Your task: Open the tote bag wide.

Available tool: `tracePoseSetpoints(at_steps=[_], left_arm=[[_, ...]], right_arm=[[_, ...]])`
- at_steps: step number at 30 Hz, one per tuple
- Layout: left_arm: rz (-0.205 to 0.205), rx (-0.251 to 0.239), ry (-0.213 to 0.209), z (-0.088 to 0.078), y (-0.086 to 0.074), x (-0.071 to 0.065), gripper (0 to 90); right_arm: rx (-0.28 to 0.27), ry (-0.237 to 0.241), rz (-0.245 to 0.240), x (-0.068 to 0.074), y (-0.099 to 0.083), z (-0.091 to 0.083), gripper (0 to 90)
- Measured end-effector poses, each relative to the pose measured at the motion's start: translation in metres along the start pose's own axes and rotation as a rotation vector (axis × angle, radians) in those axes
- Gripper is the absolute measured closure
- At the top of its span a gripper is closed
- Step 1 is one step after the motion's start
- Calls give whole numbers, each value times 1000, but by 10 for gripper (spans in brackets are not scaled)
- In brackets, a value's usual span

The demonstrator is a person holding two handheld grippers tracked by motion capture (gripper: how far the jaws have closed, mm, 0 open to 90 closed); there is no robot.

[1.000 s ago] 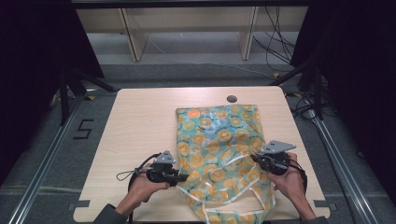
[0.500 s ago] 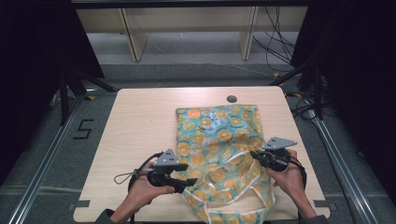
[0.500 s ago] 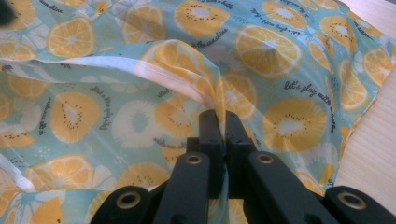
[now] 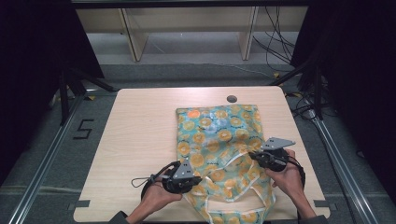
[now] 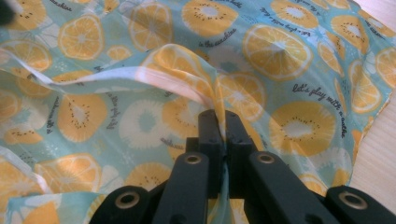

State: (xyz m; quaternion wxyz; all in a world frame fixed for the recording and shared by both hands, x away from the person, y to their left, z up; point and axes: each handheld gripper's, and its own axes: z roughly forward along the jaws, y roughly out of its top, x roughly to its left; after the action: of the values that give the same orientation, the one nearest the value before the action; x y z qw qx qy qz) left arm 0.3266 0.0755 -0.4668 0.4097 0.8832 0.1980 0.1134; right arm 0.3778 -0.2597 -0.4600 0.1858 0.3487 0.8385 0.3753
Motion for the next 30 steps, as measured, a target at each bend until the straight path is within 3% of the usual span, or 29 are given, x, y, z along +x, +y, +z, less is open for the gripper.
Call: tracePoseSetpoints(at_steps=[2,3,4,5,6,8,9,12,13,15,16,17,18,20,21,22,27,30], left_arm=[[-7,-42,6,-7,8,2,894],[-23,-76,14,-15,17,11,894],[-23,-76,14,-15,17,11,894],[-51,-113,40,-20,25,23,894],[-51,-113,40,-20,25,23,894],[-64,-134,55,-25,31,38,894],[-98,-144,68,-26,33,44,895],[-110,-166,109,-29,42,68,895],[-141,-192,139,-28,47,83,896],[-150,-187,147,-27,50,91,896],[-202,-213,143,-23,52,106,896],[-202,-213,143,-23,52,106,896],[-238,-213,153,-17,54,114,896],[-241,-208,161,-15,55,119,896],[-256,-209,162,-12,55,124,896],[-276,-217,164,-9,55,128,896],[-320,-206,181,1,52,150,896],[-358,-199,181,7,47,161,895]], right_arm=[[2,6,12,0,1,-1,886],[-2,4,-4,-2,1,0,885],[-2,4,-4,-2,1,0,885],[-6,-2,9,-2,1,-1,883],[0,2,25,-1,1,-2,882],[-5,-1,8,-2,1,-1,880],[0,0,9,-3,3,-2,872],[-15,-2,2,-3,4,0,863],[0,7,37,0,7,-1,844],[-1,11,20,-1,8,0,827],[-20,9,9,-1,10,0,780],[-24,21,26,-1,11,-1,773],[-34,29,51,1,13,-3,760],[-36,32,57,1,14,-5,746],[-76,37,31,0,18,-10,703],[-76,37,31,0,18,-10,703],[-98,70,49,14,32,-30,608],[-118,96,-12,21,39,-34,599]])
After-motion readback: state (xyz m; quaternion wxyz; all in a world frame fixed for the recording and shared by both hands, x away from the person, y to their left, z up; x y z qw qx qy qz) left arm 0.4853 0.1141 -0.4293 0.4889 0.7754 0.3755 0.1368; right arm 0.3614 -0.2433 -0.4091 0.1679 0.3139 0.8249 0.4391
